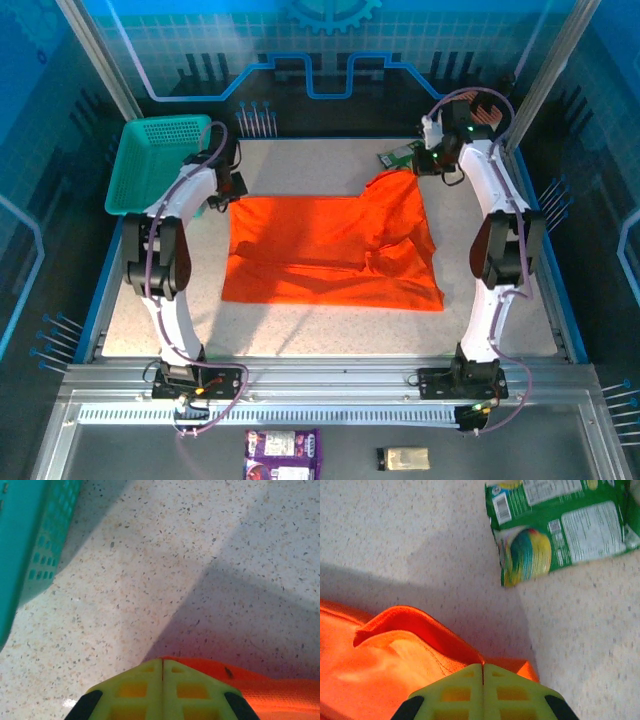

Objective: Fold the inside-out t-shirt

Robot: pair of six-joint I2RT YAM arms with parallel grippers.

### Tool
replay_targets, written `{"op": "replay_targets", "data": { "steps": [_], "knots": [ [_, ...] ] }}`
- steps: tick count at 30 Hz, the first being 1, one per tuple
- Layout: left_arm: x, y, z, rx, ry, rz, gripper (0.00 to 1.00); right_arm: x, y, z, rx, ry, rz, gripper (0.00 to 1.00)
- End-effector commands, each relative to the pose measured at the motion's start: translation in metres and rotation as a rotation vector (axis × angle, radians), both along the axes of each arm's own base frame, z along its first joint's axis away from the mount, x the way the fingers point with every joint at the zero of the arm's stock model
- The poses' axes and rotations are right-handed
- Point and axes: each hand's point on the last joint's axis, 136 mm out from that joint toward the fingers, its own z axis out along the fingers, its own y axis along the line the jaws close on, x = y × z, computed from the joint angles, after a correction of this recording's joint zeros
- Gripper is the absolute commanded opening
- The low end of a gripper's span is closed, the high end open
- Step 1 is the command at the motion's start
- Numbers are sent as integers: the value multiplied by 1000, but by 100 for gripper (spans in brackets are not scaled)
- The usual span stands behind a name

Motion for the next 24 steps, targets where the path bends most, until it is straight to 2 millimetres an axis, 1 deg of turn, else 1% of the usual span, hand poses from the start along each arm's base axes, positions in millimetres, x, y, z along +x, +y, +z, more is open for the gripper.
{"op": "replay_targets", "data": {
  "steps": [1, 2, 6, 13, 19, 24],
  "knots": [
    [-9, -4, 14, -33, -77, 15, 0, -25, -6, 11, 26, -2, -68, 0],
    [-13, -2, 15, -33, -86, 19, 0, -33, -7, 12, 27, 1, -82, 0],
    [-36, -1, 15, -44, -103, 34, 0, -72, -11, 3, 46, 36, -141, 0],
    [-76, 4, 4, -46, -98, 67, 0, -131, -17, -23, 61, 106, -232, 0],
    [-104, 3, -10, -77, -96, 96, 0, -171, -20, -49, 77, 164, -315, 0],
    [-126, 4, -21, -85, -80, 120, 1, -192, -23, -67, 95, 188, -379, 0]
  ]
}}
